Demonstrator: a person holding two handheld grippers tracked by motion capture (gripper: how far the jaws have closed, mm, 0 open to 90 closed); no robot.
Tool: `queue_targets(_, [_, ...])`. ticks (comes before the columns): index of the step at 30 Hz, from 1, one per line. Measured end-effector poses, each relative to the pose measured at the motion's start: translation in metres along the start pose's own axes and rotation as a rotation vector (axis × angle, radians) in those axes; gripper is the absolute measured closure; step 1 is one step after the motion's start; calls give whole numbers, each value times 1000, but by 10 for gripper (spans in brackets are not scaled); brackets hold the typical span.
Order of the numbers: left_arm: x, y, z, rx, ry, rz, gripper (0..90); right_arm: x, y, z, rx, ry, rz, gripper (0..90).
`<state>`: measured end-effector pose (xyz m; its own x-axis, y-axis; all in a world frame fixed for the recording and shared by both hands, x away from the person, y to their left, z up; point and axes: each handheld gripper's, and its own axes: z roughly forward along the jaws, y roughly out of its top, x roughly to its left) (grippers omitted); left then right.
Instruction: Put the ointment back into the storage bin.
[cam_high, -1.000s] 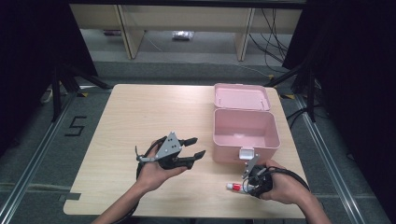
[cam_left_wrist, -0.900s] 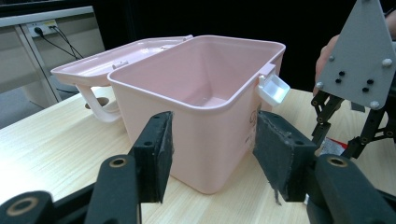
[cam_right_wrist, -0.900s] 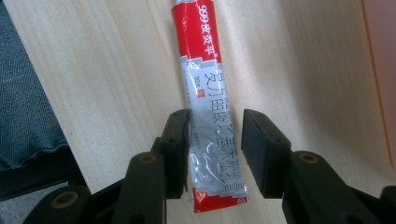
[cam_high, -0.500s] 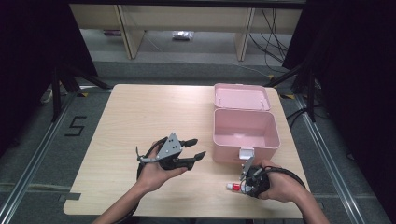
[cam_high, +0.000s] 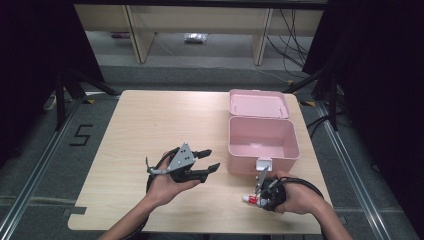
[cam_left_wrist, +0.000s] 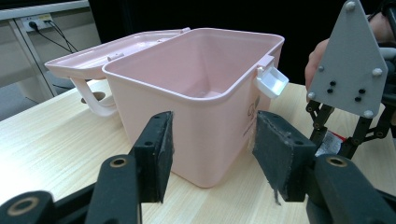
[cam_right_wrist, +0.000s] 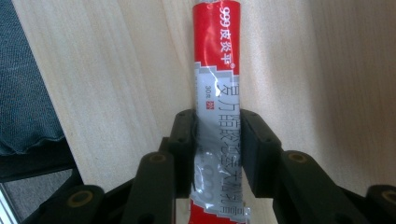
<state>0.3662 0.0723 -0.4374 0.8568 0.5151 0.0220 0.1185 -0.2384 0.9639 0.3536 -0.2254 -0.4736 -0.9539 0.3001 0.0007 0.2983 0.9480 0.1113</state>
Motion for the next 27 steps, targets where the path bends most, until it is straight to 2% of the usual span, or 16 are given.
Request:
queue_targets(5, [0,-1,0,1,0,-1,469,2,1,0,14,-10,-1,707])
queue_targets(6, [0,0,0,1,-1,1,469,1,2,0,13,-14,-17,708])
queue_targets(13, [1,-1,-1,3,-1,9,469,1,1,0,13,-10,-48,712])
queue_targets(15, [1,-1,-1,4,2,3,469,1,1,0,12,-8,-49,712])
queue_targets(16, [1,-1,-1,4,3,-1,470,1,1,0,1,-19,-65,713])
queue_targets(17, [1,-1,-1,4,3,-1,470,2,1,0,5,-8,-45,714])
queue_targets(18, [1,-1,0,-6,-3,1,469,2,1,0,6,0,-47,714])
queue_targets(21, [0,-1,0,6,1,3,469,2,1,0,5,7,-48,714])
queue_targets(27, [1,-1,-1,7,2,5,469,3,-1,-4,1,-5,-32,714])
